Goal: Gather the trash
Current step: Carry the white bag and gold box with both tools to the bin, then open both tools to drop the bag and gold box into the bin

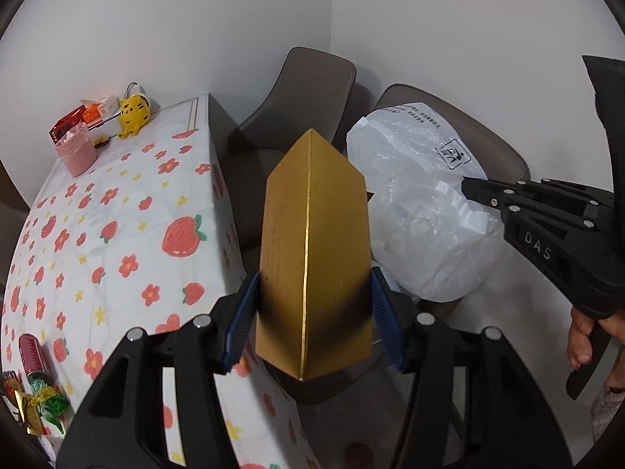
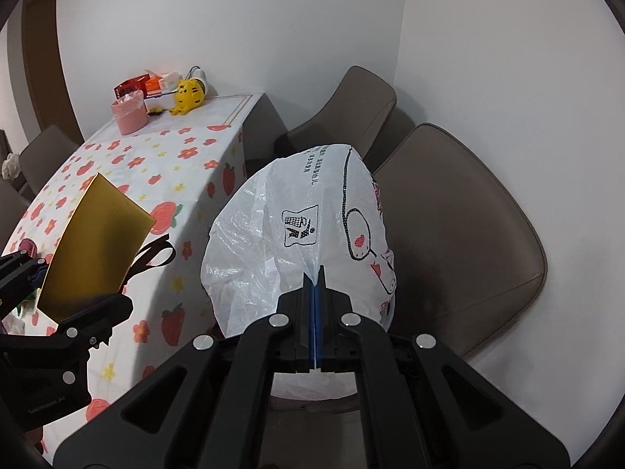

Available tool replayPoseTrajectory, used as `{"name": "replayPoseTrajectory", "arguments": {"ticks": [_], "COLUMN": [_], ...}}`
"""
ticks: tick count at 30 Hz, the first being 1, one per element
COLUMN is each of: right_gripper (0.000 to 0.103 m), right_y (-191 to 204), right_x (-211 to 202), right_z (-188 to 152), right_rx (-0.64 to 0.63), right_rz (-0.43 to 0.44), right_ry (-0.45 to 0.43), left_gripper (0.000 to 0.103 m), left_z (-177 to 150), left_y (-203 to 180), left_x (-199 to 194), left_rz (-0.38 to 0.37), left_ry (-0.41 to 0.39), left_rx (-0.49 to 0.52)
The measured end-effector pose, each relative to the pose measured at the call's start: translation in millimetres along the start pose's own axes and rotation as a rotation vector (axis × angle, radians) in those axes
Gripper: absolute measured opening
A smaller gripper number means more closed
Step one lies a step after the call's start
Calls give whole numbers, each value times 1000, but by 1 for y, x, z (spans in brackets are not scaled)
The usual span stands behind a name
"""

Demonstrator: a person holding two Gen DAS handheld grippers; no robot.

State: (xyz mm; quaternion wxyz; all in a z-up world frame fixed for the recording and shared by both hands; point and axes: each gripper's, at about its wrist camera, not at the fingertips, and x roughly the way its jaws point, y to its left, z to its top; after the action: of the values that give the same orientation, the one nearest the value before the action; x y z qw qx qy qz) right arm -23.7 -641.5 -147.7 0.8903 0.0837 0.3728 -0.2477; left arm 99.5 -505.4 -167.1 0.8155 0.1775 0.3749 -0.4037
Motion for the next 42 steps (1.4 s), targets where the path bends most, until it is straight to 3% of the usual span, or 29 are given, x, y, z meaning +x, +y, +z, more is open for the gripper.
{"name": "replayPoseTrajectory", "arguments": {"ticks": [10, 11, 13, 15, 24, 37, 39, 40, 42], "right_gripper": [1, 4, 28, 36, 36, 36, 36, 36, 36], "right_y": [-20, -21, -22, -22, -31, -53, -57, -58, -61], "right_x": [55, 60, 67, 67, 61, 47, 44, 42, 39], "right_z": [4, 2, -1, -4, -9, -13, -13, -13, -14], "right_rx": [-2, 3, 10, 5, 5, 39, 43, 45, 48], "right_rz": [25, 28, 24, 16, 17, -21, -29, -31, -38], "right_ry": [86, 97, 101, 85, 78, 60, 54, 53, 49], "left_gripper": [56, 56, 56, 56, 56, 58, 66, 77, 80], "left_z": [11, 11, 10, 10, 16, 36, 39, 40, 43], "left_y": [-14, -14, -14, -12, -9, -37, -41, -43, -46], "left_x": [44, 47, 52, 56, 70, 97, 101, 101, 101], "left_rz": [8, 9, 13, 18, 19, 9, 4, 7, 14], "left_ry": [50, 55, 65, 72, 89, 73, 71, 64, 50], "left_rx": [-15, -18, -20, -23, -32, 24, 33, 33, 38]}}
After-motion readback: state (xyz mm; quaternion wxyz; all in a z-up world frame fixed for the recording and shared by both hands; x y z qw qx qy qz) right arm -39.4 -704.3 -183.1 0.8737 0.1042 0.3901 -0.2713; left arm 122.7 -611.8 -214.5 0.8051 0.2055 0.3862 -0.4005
